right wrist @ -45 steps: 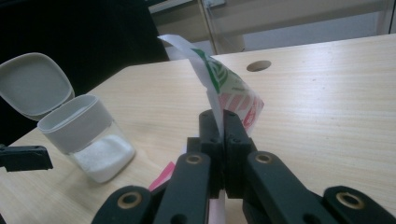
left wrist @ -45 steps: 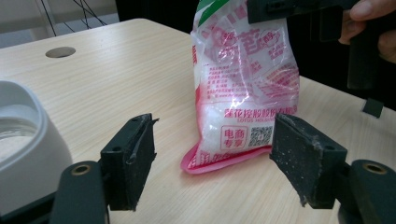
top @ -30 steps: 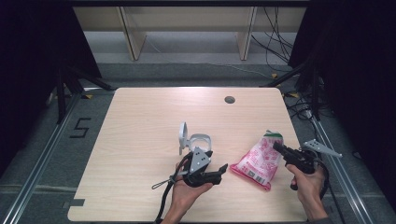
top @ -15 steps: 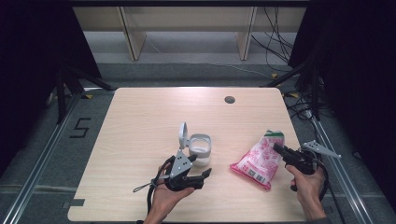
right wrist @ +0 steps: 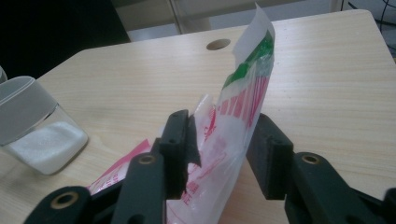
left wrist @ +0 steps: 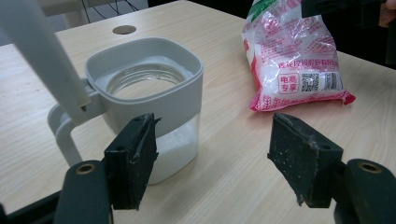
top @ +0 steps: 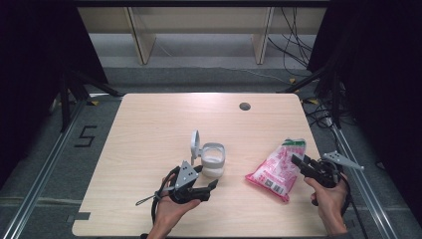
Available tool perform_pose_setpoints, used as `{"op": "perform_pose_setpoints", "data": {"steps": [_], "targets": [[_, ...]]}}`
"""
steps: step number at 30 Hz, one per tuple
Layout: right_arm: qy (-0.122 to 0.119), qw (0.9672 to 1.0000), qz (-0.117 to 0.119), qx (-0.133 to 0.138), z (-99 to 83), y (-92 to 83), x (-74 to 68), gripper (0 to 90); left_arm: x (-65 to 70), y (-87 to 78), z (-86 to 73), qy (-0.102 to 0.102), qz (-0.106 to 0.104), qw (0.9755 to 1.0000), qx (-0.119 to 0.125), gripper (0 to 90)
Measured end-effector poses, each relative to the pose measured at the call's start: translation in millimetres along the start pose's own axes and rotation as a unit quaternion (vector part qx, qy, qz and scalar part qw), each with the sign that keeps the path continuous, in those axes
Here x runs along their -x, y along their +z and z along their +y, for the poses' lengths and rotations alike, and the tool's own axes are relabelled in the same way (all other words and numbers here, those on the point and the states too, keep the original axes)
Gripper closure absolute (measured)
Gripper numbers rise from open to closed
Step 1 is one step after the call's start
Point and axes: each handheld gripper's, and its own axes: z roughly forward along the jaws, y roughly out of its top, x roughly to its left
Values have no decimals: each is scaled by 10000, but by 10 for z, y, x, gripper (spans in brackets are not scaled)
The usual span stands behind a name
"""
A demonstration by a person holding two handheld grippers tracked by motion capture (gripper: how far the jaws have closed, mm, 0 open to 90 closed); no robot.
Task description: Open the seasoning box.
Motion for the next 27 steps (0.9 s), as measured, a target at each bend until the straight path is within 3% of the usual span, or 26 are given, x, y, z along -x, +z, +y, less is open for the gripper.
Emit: {"op": "perform_pose_setpoints", "data": {"steps": [1,2,4,7,8,9,10,13,14,18,19,21,22,23,27], "targets": [[133,9999,-17,24,-5,-6,-19,571,-4,1,-6,-29,-9,10000,41,318],[58,10000,-21,7,-5,-7,-4,553,-17,-6,-12,24,0,10000,-2,320],[216,9997,6,-140,-25,-2,-12,545,-20,-5,-22,-13,15,10000,-17,324],[92,9997,-95,-220,-33,-16,-4,536,-46,-12,-24,-61,32,10000,34,324],[126,9997,15,-194,-33,-14,-7,526,-62,-29,-20,-18,73,10000,-6,324],[149,9998,-45,-85,-39,-6,-15,513,-76,-40,-20,-32,111,9999,-6,324],[227,9992,-91,-304,-33,-31,-33,499,-94,-44,-22,-48,95,9999,31,324],[326,9992,-157,-183,-56,-37,-36,481,-137,-85,-17,-69,185,9998,18,327],[236,9995,-177,-133,-60,-41,-20,470,-154,-94,-15,-83,201,9998,29,328],[514,9978,-311,-276,-81,-94,-52,458,-201,-137,-3,-167,109,9998,38,335],[303,9989,-287,-210,-91,-91,-20,457,-213,-143,0,-147,77,9998,53,340],[360,9984,-344,-283,-93,-118,-39,453,-242,-163,8,-127,112,9998,57,350],[244,9987,-361,-253,-99,-129,-30,450,-258,-176,9,-137,136,9998,58,358],[247,9992,-299,-122,-109,-123,-29,448,-279,-183,6,-163,157,9997,57,365],[399,9986,-321,-95,-120,-185,-39,441,-369,-222,-1,-263,239,9993,80,399]]}}
